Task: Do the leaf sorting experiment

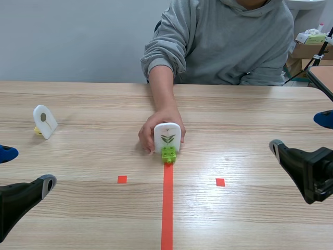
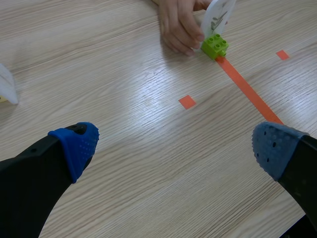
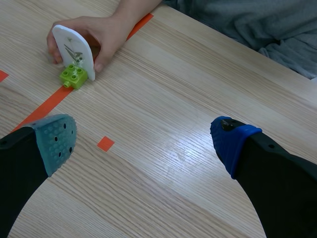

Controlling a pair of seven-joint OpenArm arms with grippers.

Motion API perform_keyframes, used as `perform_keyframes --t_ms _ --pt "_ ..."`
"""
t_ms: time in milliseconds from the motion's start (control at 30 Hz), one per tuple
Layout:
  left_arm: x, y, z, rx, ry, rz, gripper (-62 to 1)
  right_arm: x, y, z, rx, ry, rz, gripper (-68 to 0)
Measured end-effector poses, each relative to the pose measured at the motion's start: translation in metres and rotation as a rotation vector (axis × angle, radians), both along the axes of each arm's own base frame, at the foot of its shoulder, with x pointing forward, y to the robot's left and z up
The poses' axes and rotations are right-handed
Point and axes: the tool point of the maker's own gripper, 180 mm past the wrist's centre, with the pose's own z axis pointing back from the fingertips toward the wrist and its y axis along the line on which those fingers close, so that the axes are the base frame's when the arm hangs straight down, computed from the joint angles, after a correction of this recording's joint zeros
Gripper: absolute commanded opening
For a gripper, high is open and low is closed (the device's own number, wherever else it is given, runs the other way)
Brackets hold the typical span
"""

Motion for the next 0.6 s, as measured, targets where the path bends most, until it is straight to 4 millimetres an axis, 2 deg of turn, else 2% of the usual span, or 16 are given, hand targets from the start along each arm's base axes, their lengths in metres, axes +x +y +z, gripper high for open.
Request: perform_keyframes --t_ms 600 --pt "-0.0011 0.0004 -0.0024 0.009 0.012 -0.002 1.4 0.0000 0.0000 0.0000 0.000 0.000 0.000 -12.4"
